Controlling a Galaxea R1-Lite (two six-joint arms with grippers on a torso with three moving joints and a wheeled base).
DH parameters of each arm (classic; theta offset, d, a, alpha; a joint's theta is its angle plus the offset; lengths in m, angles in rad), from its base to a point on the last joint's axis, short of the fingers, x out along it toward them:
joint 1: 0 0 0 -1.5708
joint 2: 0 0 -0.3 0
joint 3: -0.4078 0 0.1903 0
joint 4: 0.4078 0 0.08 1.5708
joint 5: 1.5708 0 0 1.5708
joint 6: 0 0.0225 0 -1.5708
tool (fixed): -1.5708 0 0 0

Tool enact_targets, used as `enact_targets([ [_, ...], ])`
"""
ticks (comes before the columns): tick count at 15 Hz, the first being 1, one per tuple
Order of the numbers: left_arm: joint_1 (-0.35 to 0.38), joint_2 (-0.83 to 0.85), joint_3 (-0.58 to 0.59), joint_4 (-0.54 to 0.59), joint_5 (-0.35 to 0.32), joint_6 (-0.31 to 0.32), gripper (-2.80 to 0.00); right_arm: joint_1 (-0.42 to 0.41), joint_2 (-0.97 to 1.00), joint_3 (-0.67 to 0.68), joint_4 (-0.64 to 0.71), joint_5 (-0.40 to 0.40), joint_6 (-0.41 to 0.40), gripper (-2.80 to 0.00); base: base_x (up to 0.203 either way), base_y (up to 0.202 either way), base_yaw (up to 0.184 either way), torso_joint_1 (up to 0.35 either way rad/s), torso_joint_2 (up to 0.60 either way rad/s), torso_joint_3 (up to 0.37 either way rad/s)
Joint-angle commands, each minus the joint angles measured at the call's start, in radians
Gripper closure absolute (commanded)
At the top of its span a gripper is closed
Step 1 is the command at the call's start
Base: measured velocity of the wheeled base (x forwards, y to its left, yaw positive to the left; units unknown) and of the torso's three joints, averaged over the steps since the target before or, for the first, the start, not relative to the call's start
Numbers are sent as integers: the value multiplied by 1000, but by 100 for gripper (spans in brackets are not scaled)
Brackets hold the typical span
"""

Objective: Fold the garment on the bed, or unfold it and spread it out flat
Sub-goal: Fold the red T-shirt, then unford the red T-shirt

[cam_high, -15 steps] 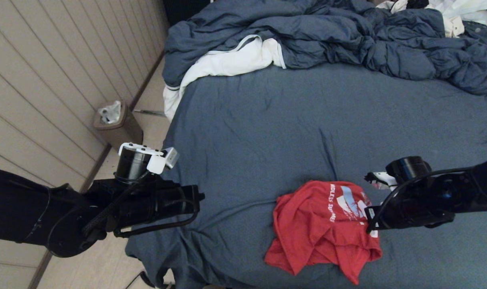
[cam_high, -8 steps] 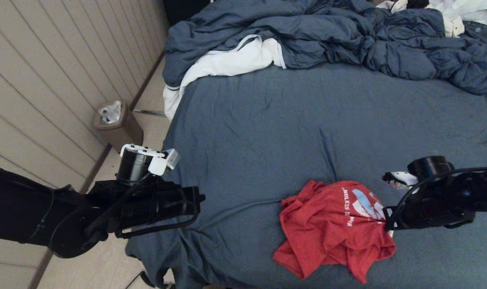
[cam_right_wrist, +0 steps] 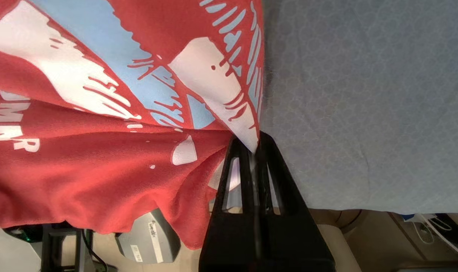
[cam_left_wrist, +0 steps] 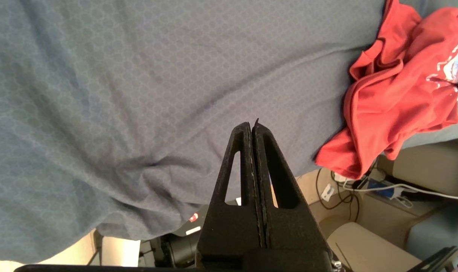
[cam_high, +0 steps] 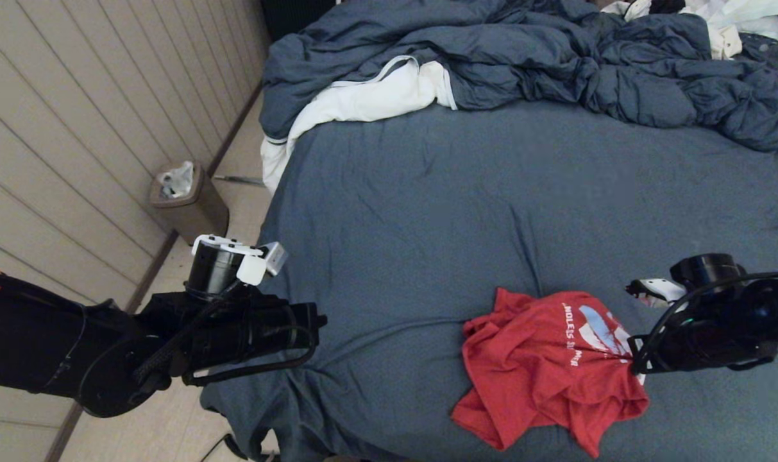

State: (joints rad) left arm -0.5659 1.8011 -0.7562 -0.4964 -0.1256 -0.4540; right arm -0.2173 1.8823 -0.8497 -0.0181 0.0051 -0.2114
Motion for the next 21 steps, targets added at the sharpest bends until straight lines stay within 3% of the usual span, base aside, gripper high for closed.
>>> enact_targets([
  [1, 0, -2, 5, -4, -2, -3, 0, 6, -14, 8, 0, 3, -1, -280, 0, 0, 0, 0, 0, 0],
  [3, 0, -8, 6, -4, -2, -3, 0, 7, -41, 10, 2, 25, 0, -280, 0, 0, 0, 0, 0, 0],
  [6, 0, -45, 11, 4, -2, -8, 0, -2, -145, 29, 10, 124, 5, -280, 0, 0, 0, 0, 0, 0],
  [10, 0, -217, 54, 28, 2, -2, 0, 2, -374, 106, 28, 183, 31, -280, 0, 0, 0, 0, 0, 0],
  [11, 0, -278, 64, 61, 4, 0, 0, 2, -438, 120, 52, 185, 35, 0, 0, 0, 0, 0, 0, 0],
  [15, 4, -585, 123, 240, 64, 47, 0, 3, -770, 98, 329, 193, 44, 0, 0, 0, 0, 0, 0, 0],
  [18, 24, -800, 160, 431, 235, 71, 0, 4, -1001, 76, 536, 201, 51, 0, 0, 0, 0, 0, 0, 0],
  [20, 42, -989, 138, 640, 314, 77, 0, 9, -1122, 40, 694, 211, 85, 0, 0, 0, 0, 0, 0, 0],
  [21, 57, -1072, 97, 804, 338, 77, 0, 22, -1168, 2, 788, 233, 103, 0, 0, 0, 0, 0, 0, 0],
])
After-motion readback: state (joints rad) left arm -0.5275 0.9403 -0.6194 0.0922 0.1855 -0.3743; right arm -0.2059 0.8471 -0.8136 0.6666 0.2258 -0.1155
